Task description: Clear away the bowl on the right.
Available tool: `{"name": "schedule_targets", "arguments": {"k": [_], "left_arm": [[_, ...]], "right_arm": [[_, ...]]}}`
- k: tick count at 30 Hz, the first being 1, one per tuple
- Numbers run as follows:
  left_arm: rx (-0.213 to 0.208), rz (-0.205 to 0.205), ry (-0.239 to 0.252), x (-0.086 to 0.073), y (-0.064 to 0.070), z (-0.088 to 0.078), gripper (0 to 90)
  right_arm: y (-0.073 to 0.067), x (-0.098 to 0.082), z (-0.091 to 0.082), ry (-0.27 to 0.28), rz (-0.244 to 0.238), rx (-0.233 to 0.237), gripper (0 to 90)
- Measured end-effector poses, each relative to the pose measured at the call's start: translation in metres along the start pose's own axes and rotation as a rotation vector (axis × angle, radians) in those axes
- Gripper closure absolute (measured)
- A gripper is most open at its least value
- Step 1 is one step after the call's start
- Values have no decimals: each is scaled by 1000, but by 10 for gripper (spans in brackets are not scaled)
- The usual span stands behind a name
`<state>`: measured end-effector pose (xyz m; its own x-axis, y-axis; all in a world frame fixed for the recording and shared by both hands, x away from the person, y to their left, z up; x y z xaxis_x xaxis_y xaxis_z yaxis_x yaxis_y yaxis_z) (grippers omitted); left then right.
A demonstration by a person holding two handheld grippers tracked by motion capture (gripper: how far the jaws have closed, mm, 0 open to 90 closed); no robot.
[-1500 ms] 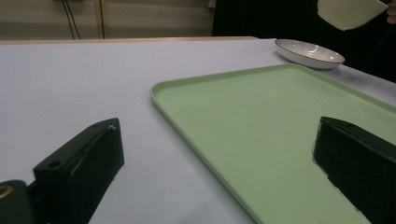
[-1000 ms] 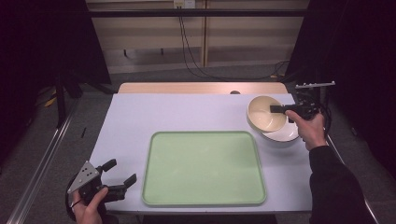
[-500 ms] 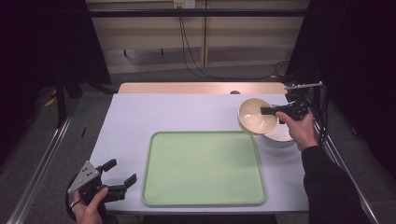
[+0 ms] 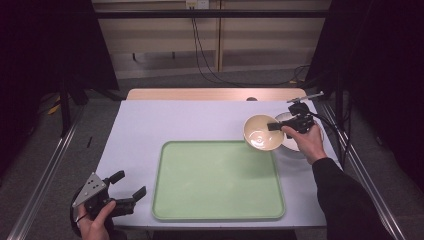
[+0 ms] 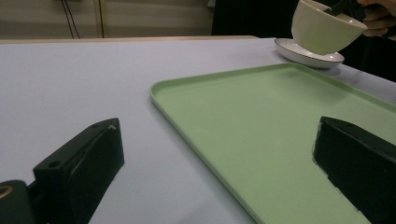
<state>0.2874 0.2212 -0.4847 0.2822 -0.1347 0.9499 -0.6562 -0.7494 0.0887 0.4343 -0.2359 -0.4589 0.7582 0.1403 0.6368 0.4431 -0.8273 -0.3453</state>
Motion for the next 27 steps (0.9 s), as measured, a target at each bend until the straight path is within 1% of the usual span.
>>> {"name": "schedule_targets", "arguments": {"k": [4,6,7,8,13,16,18,23,24,27], "left_arm": [[1,-4,3,0,0,0,19],[1,-4,3,0,0,0,19],[1,-4,3,0,0,0,19],[0,-3,3,0,0,0,19],[1,-3,3,0,0,0,19],[-6,1,1,0,0,0,19],[-3,1,1,0,0,0,19],[-8,-1,1,0,1,0,19],[0,-3,4,0,0,0,19],[-2,-4,2,0,1,0,19]], "right_arm": [[-2,-2,5,-14,-2,6,832],[-2,-4,11,-27,-2,-2,832],[-2,-4,11,-27,-2,-2,832],[-2,-6,14,-39,-1,-3,832],[-2,-9,21,-54,-1,-7,832],[0,-13,26,-73,-6,-18,832],[1,-15,29,-75,-6,-21,832],[5,-19,33,-92,0,-26,831],[5,-20,34,-98,1,-26,832],[6,-21,35,-100,0,-27,832]]}}
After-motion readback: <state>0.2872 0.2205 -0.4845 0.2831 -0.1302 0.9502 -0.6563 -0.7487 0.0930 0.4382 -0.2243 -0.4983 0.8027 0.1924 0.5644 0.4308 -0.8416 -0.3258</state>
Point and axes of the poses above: each handheld gripper's, and its own axes: z roughly forward along the jaws, x roughly out of its top, y roughly to its right, the point moved 9 cm from there along z, roughly forward along the jaws, and after that the axes turned 4 degrees about z, right-handed, at the moved point
